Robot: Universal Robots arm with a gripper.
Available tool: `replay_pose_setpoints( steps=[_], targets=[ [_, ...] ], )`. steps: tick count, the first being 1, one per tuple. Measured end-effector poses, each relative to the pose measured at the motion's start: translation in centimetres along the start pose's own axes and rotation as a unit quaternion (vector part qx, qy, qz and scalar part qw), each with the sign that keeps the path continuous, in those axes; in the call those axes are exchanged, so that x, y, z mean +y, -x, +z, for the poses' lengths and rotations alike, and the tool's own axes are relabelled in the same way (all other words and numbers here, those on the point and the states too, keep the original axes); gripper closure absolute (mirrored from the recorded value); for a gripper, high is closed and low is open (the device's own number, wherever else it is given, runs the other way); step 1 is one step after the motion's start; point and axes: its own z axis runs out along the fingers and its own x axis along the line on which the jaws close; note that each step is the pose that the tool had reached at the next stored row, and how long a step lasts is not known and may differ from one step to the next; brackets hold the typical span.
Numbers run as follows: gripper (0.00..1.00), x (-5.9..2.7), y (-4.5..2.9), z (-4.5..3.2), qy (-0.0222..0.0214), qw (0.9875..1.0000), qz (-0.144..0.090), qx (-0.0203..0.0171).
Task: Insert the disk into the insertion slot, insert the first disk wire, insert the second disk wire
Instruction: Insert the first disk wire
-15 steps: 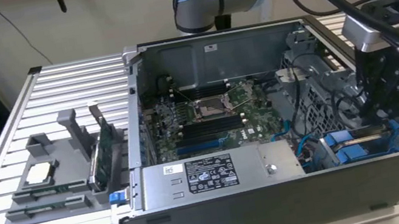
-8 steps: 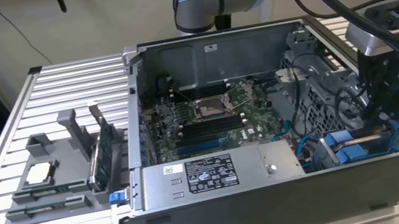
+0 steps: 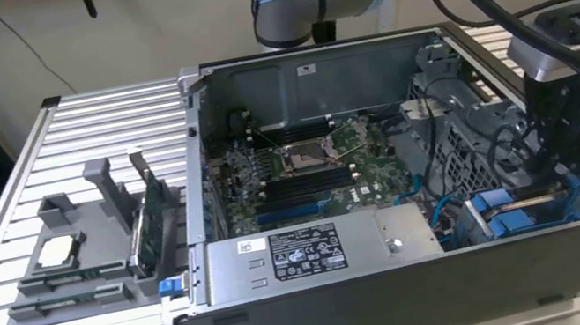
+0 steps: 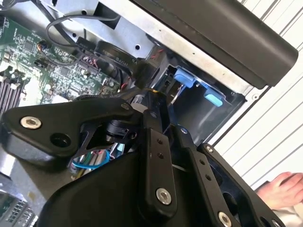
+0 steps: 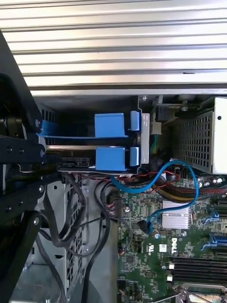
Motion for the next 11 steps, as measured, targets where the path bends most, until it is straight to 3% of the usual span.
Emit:
replay_pose_setpoints(
  steps=[11],
  targets=[
    [0.81,-0.32,-0.03,0.35,0.0024,0.9999,0.011,0.0002]
  ],
)
